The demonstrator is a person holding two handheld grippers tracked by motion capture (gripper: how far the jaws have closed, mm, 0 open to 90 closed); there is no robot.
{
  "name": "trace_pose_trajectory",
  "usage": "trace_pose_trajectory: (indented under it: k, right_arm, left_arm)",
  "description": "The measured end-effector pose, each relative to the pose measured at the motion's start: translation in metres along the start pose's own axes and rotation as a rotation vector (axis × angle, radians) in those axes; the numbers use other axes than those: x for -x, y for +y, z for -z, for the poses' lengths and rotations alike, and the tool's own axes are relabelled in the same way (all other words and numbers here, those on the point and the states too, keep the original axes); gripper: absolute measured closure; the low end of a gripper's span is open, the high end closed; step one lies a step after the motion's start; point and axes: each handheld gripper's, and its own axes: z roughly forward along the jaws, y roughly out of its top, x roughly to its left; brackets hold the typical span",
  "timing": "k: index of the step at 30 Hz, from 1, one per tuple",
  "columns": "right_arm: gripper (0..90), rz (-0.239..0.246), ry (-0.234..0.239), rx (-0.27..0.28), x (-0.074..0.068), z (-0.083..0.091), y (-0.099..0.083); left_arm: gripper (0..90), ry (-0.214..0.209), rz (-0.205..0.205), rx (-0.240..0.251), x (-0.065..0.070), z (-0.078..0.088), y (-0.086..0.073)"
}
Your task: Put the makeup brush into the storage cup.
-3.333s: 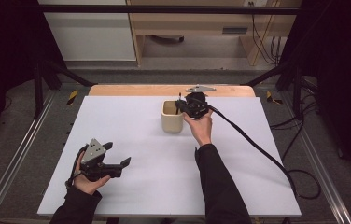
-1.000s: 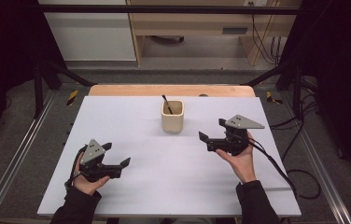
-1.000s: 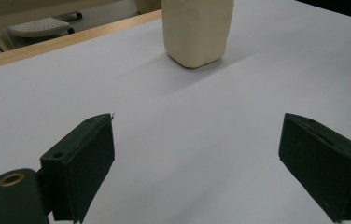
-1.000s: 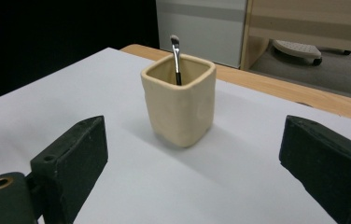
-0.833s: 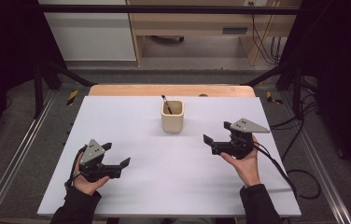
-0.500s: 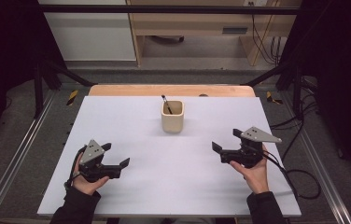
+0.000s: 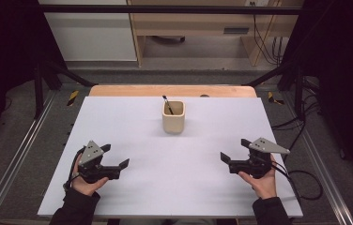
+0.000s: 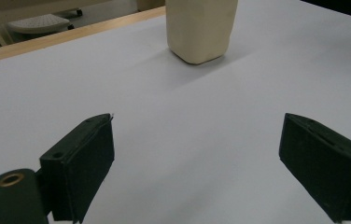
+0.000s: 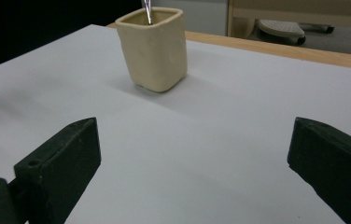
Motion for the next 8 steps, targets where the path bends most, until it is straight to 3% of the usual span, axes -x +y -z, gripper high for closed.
trace_pose_trajectory:
  k: [8]
  right_arm:
    - [3.1,-0.017,-0.029,-0.008,0.008,0.008,-0.012]
  left_arm:
    - [9.9,-0.001,0.002,-0.008,-0.002,-0.001,-0.003]
